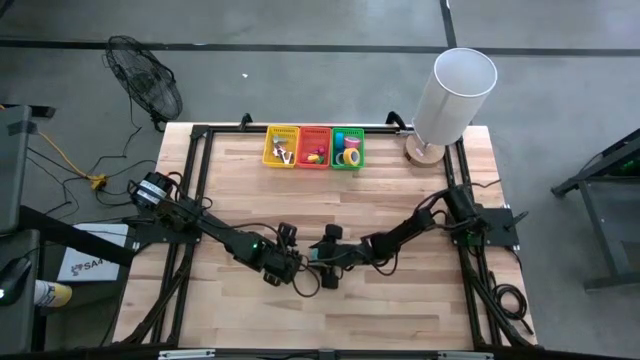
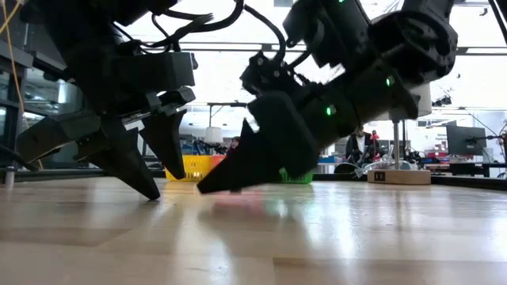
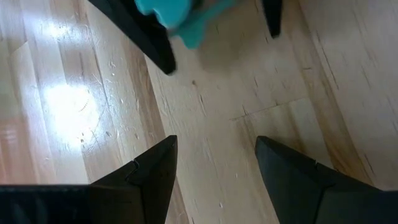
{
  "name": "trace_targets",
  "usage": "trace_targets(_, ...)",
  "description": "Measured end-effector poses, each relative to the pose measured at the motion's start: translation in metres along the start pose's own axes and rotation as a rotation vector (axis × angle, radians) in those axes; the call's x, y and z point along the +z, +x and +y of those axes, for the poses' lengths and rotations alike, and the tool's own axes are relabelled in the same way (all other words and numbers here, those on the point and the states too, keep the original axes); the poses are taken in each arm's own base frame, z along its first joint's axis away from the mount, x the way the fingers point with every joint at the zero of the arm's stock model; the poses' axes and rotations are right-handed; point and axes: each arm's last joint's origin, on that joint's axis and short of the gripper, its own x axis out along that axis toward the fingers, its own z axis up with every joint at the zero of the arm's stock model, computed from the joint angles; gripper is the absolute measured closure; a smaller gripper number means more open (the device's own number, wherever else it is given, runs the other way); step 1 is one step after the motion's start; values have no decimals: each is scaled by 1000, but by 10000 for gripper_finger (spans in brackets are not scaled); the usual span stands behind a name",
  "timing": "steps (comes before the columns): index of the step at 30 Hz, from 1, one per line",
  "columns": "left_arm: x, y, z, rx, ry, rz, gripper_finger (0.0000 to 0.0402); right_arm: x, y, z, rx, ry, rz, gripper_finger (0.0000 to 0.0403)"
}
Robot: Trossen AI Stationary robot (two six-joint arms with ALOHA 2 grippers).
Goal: Pick and place Stapler, Stapler remover, tape
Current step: Put the light blue staple remover into the yellow basket
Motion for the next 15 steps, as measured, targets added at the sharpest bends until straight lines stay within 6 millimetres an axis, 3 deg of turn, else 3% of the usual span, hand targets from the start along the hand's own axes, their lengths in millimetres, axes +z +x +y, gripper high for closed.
trace_targets(8,-11,-1,0,6,15,113,183,15,-11,-6,-40,-23,26,151)
trace_targets(15,-26,-5,5,118,-24,245,183,29,-15,-27,-82,-7,47,151)
